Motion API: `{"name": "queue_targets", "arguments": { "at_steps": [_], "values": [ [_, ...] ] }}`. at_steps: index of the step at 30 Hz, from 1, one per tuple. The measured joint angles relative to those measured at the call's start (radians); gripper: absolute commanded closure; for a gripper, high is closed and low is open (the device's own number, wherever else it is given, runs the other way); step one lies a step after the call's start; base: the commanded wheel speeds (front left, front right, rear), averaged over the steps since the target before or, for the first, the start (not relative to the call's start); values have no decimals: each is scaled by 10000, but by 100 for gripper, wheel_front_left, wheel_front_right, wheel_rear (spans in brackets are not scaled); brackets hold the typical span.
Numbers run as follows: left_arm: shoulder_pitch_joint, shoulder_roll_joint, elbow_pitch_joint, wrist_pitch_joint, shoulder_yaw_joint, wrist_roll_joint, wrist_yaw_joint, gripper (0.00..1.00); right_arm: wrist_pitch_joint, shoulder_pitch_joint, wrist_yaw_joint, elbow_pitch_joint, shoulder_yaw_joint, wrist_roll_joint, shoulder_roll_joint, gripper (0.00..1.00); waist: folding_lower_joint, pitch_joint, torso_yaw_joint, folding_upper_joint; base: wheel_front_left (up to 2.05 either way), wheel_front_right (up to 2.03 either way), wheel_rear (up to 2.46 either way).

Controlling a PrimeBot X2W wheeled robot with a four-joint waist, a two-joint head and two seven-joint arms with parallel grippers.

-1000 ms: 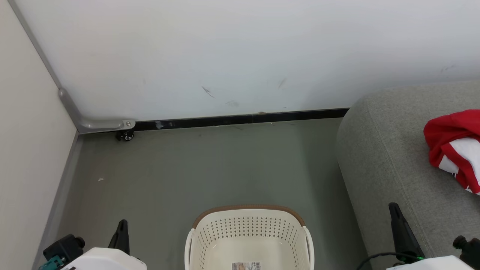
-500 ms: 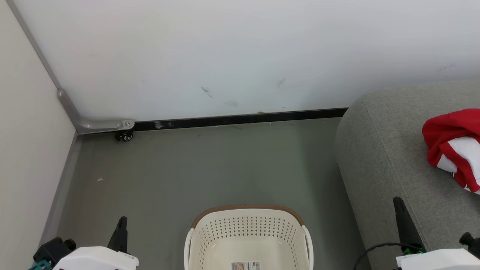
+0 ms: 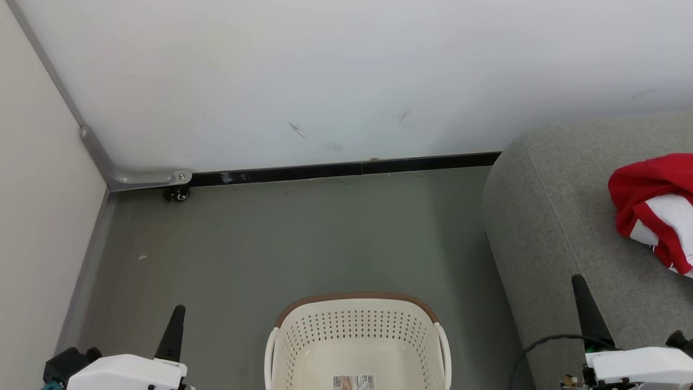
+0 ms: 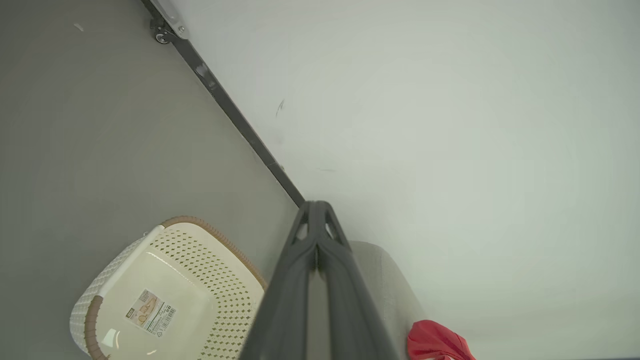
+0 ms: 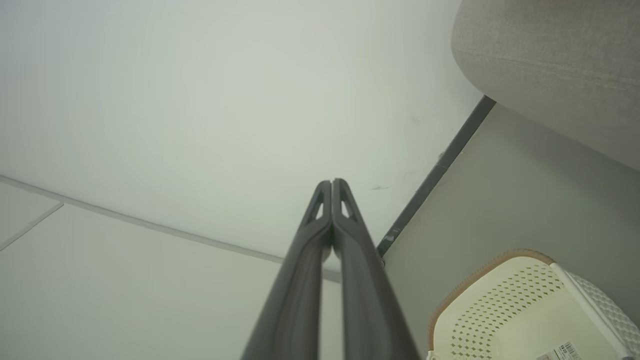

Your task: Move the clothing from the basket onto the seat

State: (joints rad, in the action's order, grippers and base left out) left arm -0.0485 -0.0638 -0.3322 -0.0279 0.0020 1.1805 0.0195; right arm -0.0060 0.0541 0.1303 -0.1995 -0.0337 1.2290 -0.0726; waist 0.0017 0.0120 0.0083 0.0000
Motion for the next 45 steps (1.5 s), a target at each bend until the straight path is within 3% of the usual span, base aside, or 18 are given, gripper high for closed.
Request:
{"name": "queue_targets", "arguments": {
  "at_steps": [29, 45],
  "values": [
    [-192, 232, 428, -878, 918, 4021, 1014, 100, 330, -962, -2, -600, -88, 4353, -245, 100, -11, -144, -81, 0, 0, 0, 0],
    [-194, 290, 476, -876, 934, 4188, 1039, 100, 412, -1065, 0, -610, -132, 4520, -265, 100, -12, -147, -82, 0, 0, 0, 0]
  ]
}}
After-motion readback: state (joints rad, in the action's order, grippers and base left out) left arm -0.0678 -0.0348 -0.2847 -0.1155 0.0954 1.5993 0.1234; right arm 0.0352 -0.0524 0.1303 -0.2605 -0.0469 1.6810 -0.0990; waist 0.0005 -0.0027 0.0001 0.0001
